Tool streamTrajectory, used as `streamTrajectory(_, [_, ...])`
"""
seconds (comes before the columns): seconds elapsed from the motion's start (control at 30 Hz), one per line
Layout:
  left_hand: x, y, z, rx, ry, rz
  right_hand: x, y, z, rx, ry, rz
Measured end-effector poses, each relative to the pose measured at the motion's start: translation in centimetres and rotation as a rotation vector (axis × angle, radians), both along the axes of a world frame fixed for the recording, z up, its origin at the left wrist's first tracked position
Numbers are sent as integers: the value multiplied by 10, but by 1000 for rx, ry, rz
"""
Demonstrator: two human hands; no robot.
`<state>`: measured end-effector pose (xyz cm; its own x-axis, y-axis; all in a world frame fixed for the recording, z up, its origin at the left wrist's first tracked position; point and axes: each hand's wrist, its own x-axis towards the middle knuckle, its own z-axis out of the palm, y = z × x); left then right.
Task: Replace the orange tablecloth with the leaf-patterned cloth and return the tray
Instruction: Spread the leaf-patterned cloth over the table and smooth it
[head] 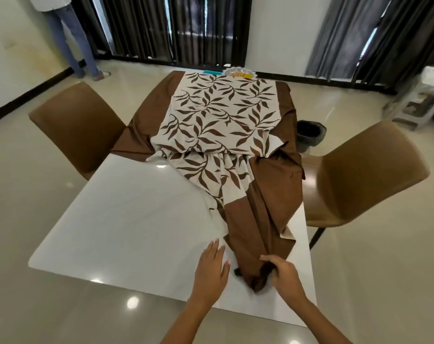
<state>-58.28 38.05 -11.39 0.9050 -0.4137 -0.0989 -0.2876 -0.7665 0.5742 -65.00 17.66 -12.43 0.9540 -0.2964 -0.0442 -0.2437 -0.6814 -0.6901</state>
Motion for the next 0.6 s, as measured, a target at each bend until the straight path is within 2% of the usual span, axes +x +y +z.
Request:
streamTrajectory(0.1, [7,-7,5,31,-3,-23,-3,2,2,-84,14,20])
streamTrajectory(0.27, [22,-7,8,69,-26,-49,18,8,5,-187,-157,-3])
streamTrajectory(0.37, [33,1,10,77,-21,-8,37,20,4,-191,-194,24])
streamTrajectory(0.6, [109,47,15,100,-17,74,132,76,4,-193,-211,106])
